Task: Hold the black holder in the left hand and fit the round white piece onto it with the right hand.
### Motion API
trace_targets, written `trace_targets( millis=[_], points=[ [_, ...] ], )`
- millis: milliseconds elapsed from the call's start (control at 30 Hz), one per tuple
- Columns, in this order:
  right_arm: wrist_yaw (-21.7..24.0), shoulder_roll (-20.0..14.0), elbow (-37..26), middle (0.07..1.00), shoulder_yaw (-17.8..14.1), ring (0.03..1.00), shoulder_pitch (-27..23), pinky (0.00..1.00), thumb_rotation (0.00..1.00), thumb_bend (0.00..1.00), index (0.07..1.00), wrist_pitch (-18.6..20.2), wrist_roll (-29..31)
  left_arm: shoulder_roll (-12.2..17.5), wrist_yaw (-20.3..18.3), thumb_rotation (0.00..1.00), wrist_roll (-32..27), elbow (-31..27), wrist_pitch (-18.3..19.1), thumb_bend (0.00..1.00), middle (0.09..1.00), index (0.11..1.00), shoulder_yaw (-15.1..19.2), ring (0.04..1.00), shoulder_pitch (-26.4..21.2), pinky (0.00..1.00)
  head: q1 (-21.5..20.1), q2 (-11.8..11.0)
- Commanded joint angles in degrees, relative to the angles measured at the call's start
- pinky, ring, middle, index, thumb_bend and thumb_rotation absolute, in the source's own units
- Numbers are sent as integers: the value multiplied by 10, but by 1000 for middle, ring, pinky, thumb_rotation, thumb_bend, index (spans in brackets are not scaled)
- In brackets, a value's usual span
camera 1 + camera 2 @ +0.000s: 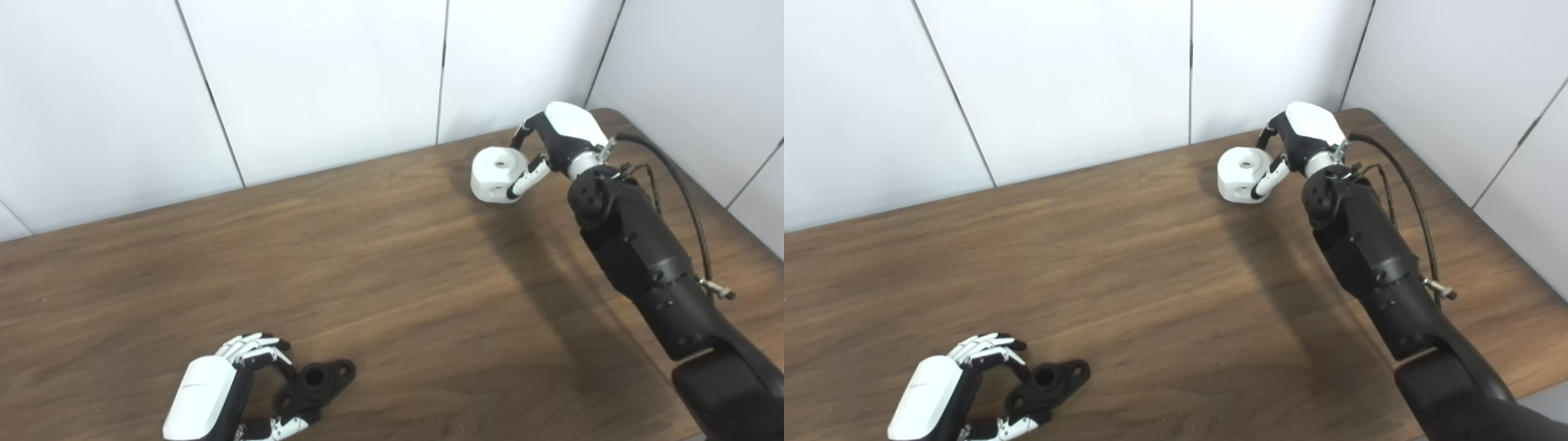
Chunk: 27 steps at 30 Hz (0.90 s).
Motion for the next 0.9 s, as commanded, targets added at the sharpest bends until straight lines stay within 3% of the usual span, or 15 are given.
trace_targets(
  millis=[0,400,500,633,867],
  points=[
    [-1,-25,-37,779,-2,928,-19,1000,137,525,482,0,-1,2,-8,43,13,-2,10,519,736,485,-2,810,4,837,1,1],
    [57,-23,-139,780,1,918,-12,1000,138,525,483,17,8,-3,-3,43,20,2,7,519,738,485,-8,809,4,843,32,6],
    [96,-21,-171,770,0,906,-17,1000,136,525,483,21,12,-5,-4,44,21,0,10,519,741,485,-10,814,4,851,47,9],
    [181,2,-227,771,-17,905,-24,1000,136,525,482,23,-9,-10,0,44,29,2,11,519,742,485,-14,814,5,852,74,15],
    [265,8,-289,752,-3,883,-31,1000,140,525,482,22,-24,-22,7,45,51,8,14,520,747,486,-25,823,5,855,120,21]
  ],
)
